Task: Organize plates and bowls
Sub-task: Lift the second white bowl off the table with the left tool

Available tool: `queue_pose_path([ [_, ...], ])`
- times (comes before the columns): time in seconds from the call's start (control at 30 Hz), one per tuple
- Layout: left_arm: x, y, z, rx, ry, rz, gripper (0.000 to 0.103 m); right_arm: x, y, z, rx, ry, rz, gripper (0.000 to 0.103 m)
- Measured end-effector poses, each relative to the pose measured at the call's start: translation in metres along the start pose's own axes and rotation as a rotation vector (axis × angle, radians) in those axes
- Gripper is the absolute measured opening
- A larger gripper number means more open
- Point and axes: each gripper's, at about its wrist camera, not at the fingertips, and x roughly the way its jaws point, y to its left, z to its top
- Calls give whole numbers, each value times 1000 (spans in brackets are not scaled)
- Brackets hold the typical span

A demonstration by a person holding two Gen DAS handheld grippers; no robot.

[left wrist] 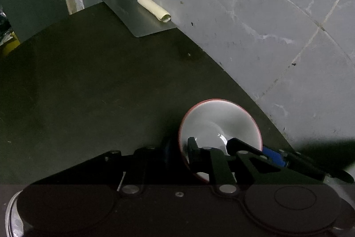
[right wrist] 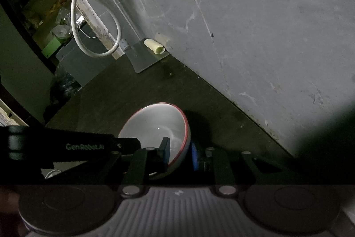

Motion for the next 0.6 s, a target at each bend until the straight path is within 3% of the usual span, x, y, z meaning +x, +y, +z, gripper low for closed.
queue_pose_path([
  [0.6,3,5,-3,-17,-8,-55,10,0,-1,0,0,-1,-1,22],
])
